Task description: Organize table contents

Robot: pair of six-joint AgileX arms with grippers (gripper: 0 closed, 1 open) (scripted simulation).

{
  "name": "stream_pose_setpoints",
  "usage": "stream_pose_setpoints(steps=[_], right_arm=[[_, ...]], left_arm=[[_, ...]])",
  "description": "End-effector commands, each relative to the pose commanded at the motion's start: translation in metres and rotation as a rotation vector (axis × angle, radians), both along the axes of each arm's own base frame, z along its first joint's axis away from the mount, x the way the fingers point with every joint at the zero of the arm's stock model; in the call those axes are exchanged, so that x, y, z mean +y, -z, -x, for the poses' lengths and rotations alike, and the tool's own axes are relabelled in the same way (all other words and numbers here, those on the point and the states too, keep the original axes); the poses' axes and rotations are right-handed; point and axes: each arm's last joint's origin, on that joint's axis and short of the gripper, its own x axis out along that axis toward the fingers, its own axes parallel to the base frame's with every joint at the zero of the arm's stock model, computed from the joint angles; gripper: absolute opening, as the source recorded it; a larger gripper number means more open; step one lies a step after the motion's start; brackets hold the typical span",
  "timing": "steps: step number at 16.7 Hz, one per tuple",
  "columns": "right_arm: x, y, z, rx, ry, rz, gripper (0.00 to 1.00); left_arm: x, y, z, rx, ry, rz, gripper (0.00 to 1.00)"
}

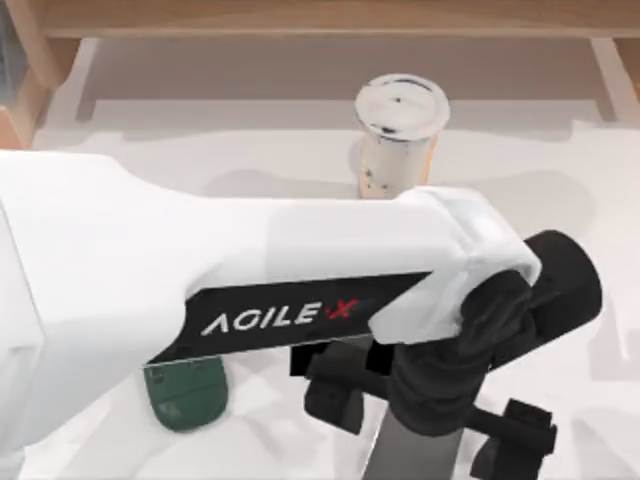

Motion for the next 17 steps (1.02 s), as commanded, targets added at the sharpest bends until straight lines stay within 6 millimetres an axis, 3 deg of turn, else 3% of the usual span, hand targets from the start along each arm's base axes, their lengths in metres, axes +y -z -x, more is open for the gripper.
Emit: stream_pose_setpoints(steps=[7, 11, 17], right_arm=[[0.0, 0.0, 0.0, 0.0, 0.0, 0.0, 1.0], [0.0, 0.0, 0.0, 0.0, 0.0, 0.0, 1.0], [0.0, 0.0, 0.0, 0.0, 0.0, 0.0, 1.0]], left_arm=[[0.0, 0.061, 0.001, -0.002, 0.001, 0.004, 1.0], [0.001, 0.064, 0.002, -0.001, 0.001, 0.002, 1.0], [0.001, 0.064, 0.002, -0.001, 0.001, 0.002, 0.55]])
